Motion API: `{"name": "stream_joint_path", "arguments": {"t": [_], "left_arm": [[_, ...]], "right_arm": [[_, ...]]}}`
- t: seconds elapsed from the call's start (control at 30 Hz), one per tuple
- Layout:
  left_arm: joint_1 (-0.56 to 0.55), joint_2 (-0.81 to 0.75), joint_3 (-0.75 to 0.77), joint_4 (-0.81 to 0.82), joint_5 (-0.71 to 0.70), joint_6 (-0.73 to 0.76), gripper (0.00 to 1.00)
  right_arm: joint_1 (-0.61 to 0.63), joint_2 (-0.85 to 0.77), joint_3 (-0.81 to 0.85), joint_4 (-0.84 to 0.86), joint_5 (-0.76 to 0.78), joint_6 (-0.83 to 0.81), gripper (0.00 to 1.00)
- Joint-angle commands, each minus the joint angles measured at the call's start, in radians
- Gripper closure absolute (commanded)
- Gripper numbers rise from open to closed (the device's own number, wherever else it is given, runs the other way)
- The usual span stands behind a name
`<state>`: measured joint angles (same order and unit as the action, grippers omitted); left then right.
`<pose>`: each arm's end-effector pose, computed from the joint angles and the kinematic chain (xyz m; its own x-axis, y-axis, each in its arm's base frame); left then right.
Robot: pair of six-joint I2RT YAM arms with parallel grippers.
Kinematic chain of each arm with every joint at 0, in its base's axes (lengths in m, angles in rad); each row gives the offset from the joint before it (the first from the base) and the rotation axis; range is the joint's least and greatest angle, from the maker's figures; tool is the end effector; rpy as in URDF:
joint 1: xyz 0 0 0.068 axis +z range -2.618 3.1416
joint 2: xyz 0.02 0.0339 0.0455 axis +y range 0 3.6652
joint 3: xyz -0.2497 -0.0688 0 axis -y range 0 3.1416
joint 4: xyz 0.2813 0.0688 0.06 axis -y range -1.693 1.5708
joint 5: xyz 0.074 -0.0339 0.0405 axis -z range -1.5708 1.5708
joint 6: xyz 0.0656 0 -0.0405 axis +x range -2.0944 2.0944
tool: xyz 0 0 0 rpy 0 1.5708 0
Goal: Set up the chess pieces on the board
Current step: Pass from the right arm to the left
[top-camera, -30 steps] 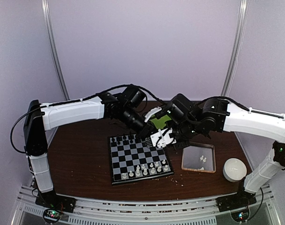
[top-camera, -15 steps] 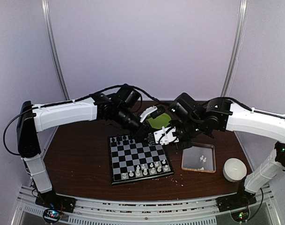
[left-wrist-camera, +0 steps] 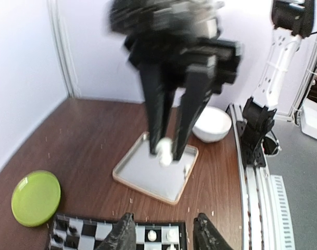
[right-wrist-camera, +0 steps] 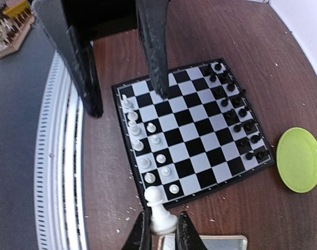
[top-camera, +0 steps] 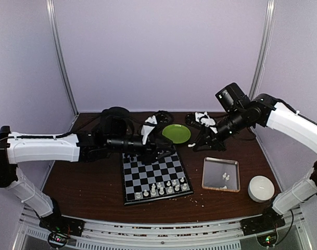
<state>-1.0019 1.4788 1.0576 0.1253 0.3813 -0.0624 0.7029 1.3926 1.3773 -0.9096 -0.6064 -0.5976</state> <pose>0.1989 -0.3563 0.2626 -0.2175 0.2327 -0.9479 0.9621 0.2151 -0.1680 0.2314 0.2450 0.3128 -0.0575 -0.6547 -0.7537 -0.9983 0.0445 0.0376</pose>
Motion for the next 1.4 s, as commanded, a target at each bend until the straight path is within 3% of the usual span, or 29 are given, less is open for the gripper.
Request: {"name": "stream_joint_path", "arguments": {"t": [0.0,0.4,0.9,1.1,1.37], "left_arm": [[-0.054,-0.004,0.024,0.216,-0.07,0.116,0.61],[-0.088,0.075,0.113,0.159,-0.033,0.175,0.64],[-0.095,0.127,0.173,0.091,-0.008,0.193,0.84],[-0.096,0.14,0.178,0.074,-0.023,0.194,0.81],[-0.096,0.141,0.195,0.042,-0.034,0.193,0.94]], "right_arm": [[-0.043,0.028,0.062,-0.063,-0.276,0.07,0.91],[-0.051,0.028,0.046,-0.043,-0.314,0.093,0.9],[-0.052,0.031,0.045,-0.044,-0.324,0.093,0.9],[-0.054,0.03,0.043,-0.044,-0.329,0.096,0.9],[-0.054,0.027,0.031,-0.04,-0.316,0.093,0.87]]}}
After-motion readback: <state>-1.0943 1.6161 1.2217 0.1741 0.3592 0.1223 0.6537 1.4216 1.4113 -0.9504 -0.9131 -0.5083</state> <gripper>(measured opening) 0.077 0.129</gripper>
